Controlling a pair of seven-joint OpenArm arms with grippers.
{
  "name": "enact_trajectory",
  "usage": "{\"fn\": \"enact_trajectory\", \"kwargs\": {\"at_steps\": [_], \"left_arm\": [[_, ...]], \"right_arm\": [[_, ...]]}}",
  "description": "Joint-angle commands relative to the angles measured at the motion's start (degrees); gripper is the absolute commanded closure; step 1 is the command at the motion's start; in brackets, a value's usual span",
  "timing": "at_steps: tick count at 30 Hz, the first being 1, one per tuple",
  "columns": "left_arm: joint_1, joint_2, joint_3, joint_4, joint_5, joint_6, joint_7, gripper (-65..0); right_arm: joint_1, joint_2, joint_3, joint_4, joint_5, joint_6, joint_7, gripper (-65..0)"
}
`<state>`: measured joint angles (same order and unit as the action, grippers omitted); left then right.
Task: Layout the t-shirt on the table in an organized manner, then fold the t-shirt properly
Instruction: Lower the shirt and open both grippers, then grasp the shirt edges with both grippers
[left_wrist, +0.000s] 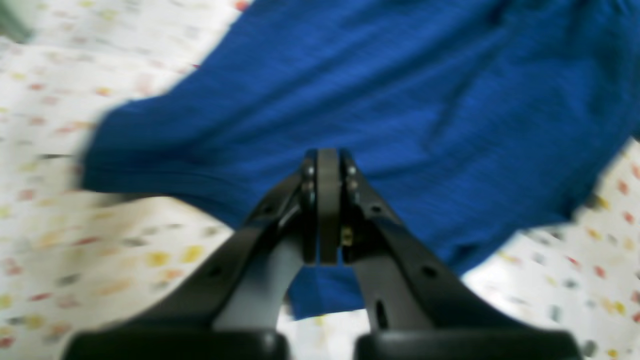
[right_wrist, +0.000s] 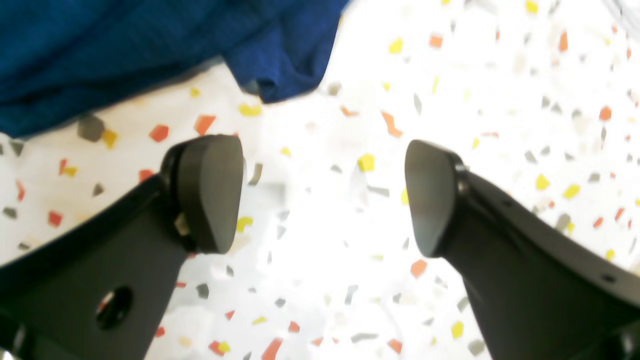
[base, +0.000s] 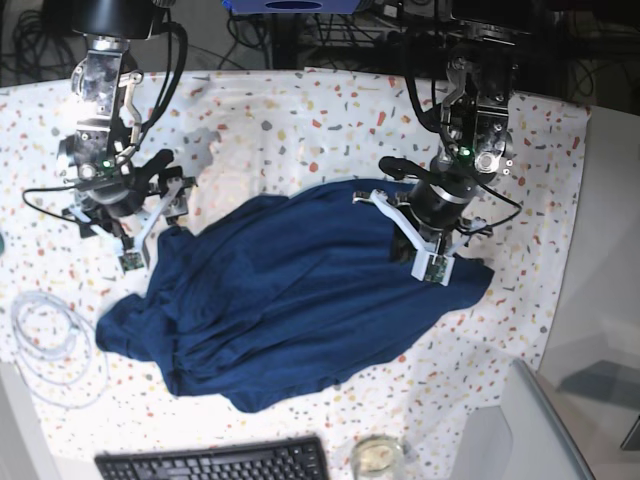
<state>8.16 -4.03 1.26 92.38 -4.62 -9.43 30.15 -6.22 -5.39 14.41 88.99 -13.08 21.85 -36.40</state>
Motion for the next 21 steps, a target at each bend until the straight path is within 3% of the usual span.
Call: {"fn": "enact_trajectory", "kwargs": {"at_steps": [1,5,11,14,21], "left_arm": [[-0.8,-0.1,0.3,-0.7,0.2,0.1,-1.0,0.0],[-2.3,-0.7,-0.2,-6.6,0.2,0.1,-1.1,0.0],[-1.4,-5.1,-0.2,-8.9,0.1,0.2,-1.1,0.0],[0.5,-6.8,-0.2,-6.9,-0.3,0.2,-1.0,0.0],[2.8,-7.0,-0.3,2.2,0.2,0.2,-1.0,0.0]], "right_arm": [[0.8,-0.1,-0.3,0.2,0.6,0.0,2.2,-45.9],[0.5,-0.1,-0.2,-2.5,0.6,0.0,5.1,-45.9],[0.6,-0.2,-0.2,-4.4,0.6,-0.4,7.3,-45.9],[0.5,-0.2,-0.2,-3.9,0.6,-0.4,7.3,-45.9],[-1.8,-0.5,-1.2,2.6,1.9,0.1,7.2,-45.9]]}}
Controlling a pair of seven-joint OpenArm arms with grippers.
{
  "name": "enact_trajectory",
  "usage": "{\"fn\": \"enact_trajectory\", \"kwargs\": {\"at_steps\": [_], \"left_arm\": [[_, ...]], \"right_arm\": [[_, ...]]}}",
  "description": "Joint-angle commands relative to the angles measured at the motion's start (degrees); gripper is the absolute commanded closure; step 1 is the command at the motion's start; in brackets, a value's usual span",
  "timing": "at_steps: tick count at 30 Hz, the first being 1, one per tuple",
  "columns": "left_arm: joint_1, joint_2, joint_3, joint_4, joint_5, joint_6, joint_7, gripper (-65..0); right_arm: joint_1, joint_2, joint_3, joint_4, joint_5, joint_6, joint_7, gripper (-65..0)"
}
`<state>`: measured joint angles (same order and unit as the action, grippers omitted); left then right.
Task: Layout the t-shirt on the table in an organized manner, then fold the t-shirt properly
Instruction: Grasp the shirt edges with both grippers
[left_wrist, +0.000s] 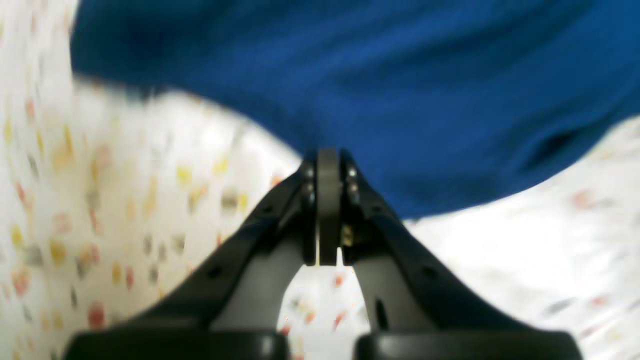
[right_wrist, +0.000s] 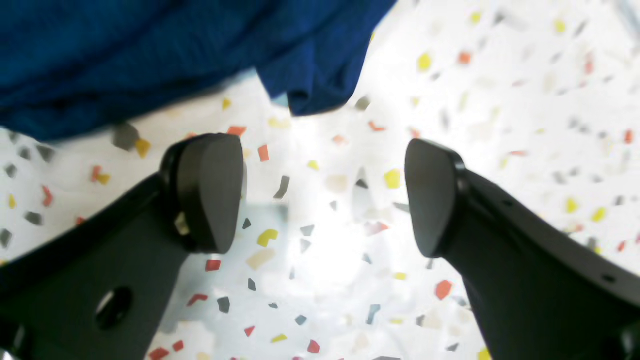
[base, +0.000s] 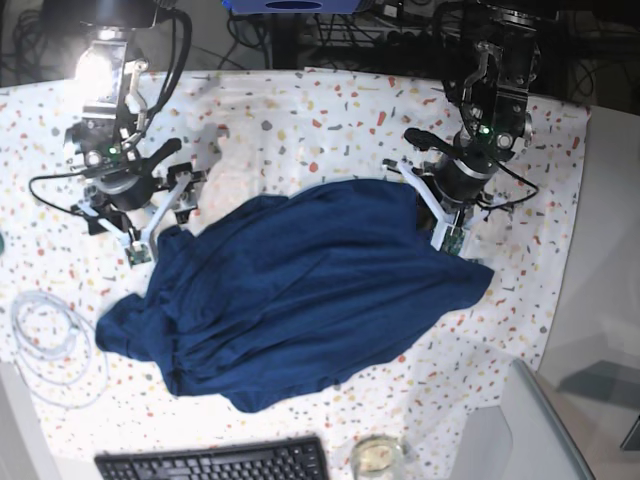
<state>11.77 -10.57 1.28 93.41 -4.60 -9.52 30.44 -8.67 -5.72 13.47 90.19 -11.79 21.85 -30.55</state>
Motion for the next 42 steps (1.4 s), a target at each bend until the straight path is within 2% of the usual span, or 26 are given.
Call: {"fn": "enact_trajectory", "kwargs": {"at_steps": [1,4,5,9,12,13,16,19,22,27,30,36,42], "left_arm": [[-1.7,-0.5,-0.4,1.3,0.2,0.3,-1.2,0.0],[-7.5,-0.5,-0.2,0.3,0.2,0.3,-0.9,0.0],[-10.0,-0.4,-0.1,-1.1,0.2,0.3,-0.9,0.0],[-19.8,-0.1,0.4,-8.8,0.2,0.3,-0.9,0.0],[-26.3,0.0,0.5,-17.3,0.2,0.3,-1.0,0.0],[-28.3,0.2,0.5,-20.8,0.2,0.3,-1.2,0.0],[-32.6,0.3,0.5,-29.6,0.3,0.2,-1.3,0.0],[-34.9,0.3,1.4,-35.7,0.3,0.2,-1.4,0.0],[-35.1,-0.1,6.0,-37.9,0.3,0.2,-1.4,0.0],[-32.2,-2.9,10.6,-38.2,0.2,0.4,-1.4,0.0],[-29.7,-4.8,10.5,-38.2,0.2,0.4,-1.4,0.0],[-23.6,-8.2,11.1,-36.9,0.2,0.4,-1.4,0.0],[-14.0,-7.8,11.1,-28.0,0.2,0.4,-0.9,0.0]], "right_arm": [[0.6,-0.2,-0.9,2.1,1.8,0.1,1.3,-45.9],[-0.1,0.8,-5.1,3.3,5.1,0.1,1.1,-45.0],[-0.1,1.2,-7.3,3.4,5.6,0.1,1.1,-42.3],[0.1,1.3,-14.6,3.0,5.6,0.1,1.1,-22.1],[0.4,0.9,-19.1,2.9,5.6,-0.4,1.1,-3.3],[1.0,0.9,-20.7,2.8,5.6,-0.4,1.1,0.0],[3.5,0.9,-24.5,-1.9,5.6,-0.4,1.0,-3.3],[7.4,0.1,-26.0,-9.3,5.7,-0.4,1.1,-3.3],[9.7,-1.0,-24.8,-14.0,5.7,-0.4,1.2,-3.3],[10.1,-0.6,-24.2,-16.0,5.6,-0.4,1.1,-3.3],[9.2,1.9,-22.9,-16.3,5.5,-0.4,1.0,-3.2],[8.1,4.9,-15.5,-16.9,5.5,-0.2,1.0,-3.2],[7.8,8.7,-11.5,-16.3,5.5,-0.1,1.0,-3.2]]}}
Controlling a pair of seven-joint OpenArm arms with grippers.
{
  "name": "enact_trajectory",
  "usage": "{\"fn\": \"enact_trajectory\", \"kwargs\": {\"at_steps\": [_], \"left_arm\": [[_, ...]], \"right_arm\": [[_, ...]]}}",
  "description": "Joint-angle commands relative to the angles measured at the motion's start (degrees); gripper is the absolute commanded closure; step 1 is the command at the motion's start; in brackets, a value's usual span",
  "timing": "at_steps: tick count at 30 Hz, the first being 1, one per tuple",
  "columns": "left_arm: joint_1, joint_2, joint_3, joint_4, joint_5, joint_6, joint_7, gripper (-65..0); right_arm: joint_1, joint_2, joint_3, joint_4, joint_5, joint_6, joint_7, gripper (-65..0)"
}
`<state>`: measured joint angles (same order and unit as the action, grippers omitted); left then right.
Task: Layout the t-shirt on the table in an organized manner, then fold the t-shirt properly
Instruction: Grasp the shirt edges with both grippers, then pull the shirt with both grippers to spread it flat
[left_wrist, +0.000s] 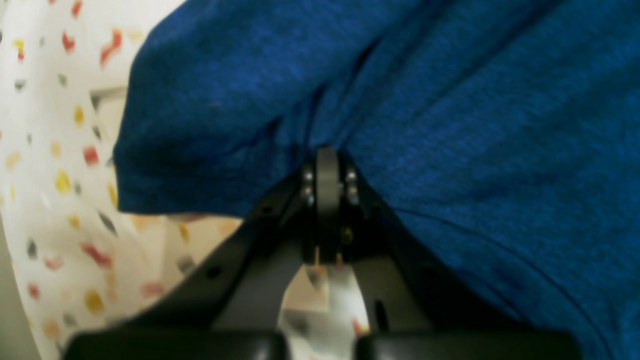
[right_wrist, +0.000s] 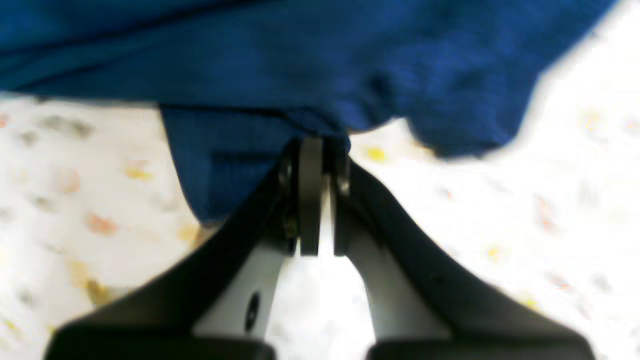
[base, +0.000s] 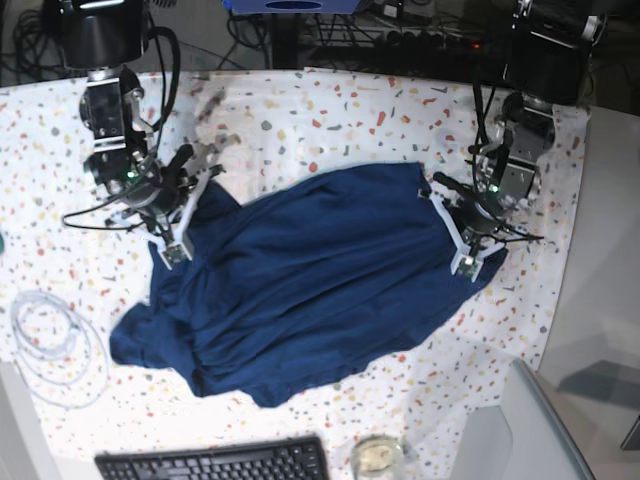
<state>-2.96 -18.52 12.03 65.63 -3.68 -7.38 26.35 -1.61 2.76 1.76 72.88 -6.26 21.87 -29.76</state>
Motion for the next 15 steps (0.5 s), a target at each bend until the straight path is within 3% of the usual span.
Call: {"fn": "enact_trajectory", "kwargs": {"at_steps": [1,8,13,15], "left_arm": [[2.7,0.4,0.3,2.2,-0.8,-1.7,3.2,0.0],[10.7,8.5,1.6,13.0,-0.7,-1.9,3.3,0.0],[9.0,14.0,10.8,13.2,-0.7,-1.7,3.5,0.0],[7.7,15.4,13.9,14.1,-0.7,-1.7,6.4,0.0]], "right_arm": [[0.8,0.4,0.8,1.4,0.0,-0.1,0.2,-3.2],[-2.7,0.4,3.5,12.3,0.0,0.0,-2.9,-3.2],[-5.3,0.9,6.2,21.1,-0.1,0.0,-5.8,-3.2],[-5.6,0.5,8.3,23.6,-0.1,0.0,-7.4,-3.2]]}}
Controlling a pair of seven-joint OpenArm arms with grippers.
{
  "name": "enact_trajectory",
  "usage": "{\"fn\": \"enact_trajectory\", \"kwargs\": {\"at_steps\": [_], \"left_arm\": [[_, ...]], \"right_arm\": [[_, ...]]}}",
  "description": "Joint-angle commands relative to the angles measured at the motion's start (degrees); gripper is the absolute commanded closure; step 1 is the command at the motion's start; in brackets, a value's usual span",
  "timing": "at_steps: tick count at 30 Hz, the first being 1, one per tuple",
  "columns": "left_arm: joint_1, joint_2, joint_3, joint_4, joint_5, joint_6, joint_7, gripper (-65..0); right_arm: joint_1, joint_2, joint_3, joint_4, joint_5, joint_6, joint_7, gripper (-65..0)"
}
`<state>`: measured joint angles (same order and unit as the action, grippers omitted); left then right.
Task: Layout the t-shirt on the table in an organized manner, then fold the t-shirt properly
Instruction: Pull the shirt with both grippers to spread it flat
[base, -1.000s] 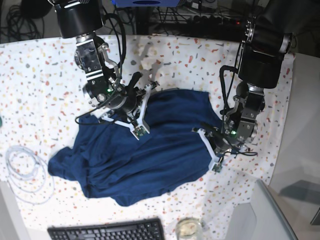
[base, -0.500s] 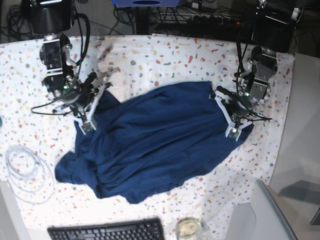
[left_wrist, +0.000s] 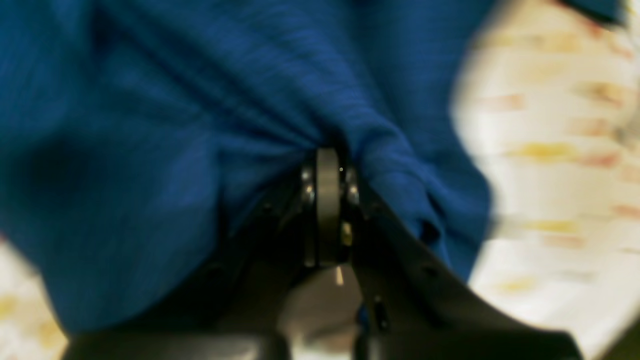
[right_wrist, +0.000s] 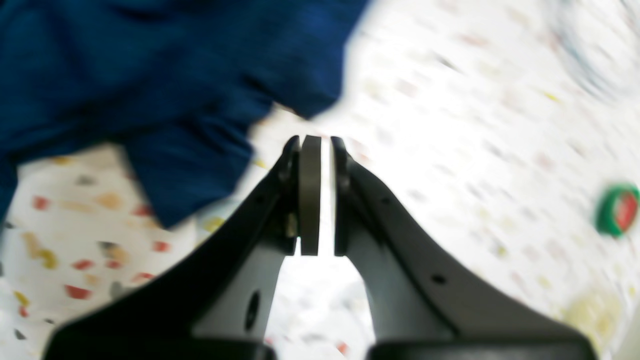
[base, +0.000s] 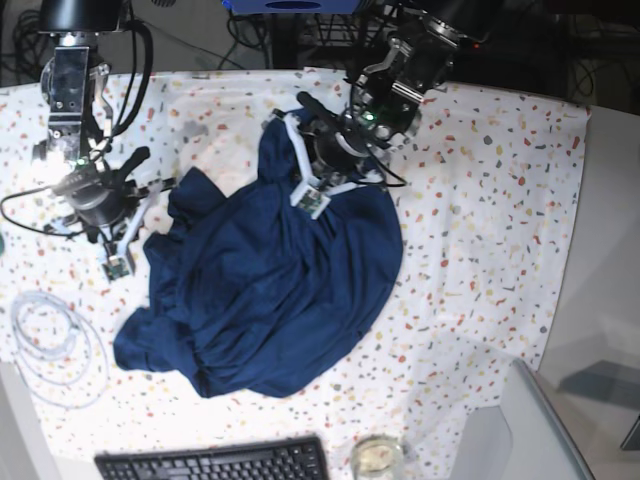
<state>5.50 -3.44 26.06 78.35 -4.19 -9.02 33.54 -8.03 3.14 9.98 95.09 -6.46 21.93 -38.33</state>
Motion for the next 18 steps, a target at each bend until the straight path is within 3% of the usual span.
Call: {"fn": "enact_trajectory", "kwargs": {"at_steps": [1,4,6,10,15,18], "left_arm": [[-1.6,0.6,0.3,2.3,-0.2,-0.1,1.2,0.0],[-4.4,0.5,0.1,7.2,-0.2,-0.1,7.1,0.0],[-5.5,-1.3,-1.5,11.2,-0.2,-0.1,10.4,0.0],[-9.1,-2.7,-6.6,15.6,-0.2,-0.1,12.2,0.0],[-18.8,-2.1,-8.4,4.2,-0.7,-0.1,11.7,0.0],[-24.4,1.5,-8.4,-7.5,-0.1,-0.2,6.7,0.0]], "right_arm": [[0.8,0.2,0.6,2.3,0.1,-0.1,0.2,-3.2],[0.3,0.3,1.1,4.6,0.2,-0.1,-2.4,-3.2],[-0.7,0.3,1.2,5.0,0.2,-0.1,-2.9,-3.2],[-2.0,-0.2,0.8,5.2,0.3,-0.1,-2.9,-3.2],[-2.1,-3.5,-0.6,5.2,0.3,0.1,-2.9,-3.2],[-2.5,-3.9,-6.6,5.2,0.3,0.1,-2.9,-3.2]]}}
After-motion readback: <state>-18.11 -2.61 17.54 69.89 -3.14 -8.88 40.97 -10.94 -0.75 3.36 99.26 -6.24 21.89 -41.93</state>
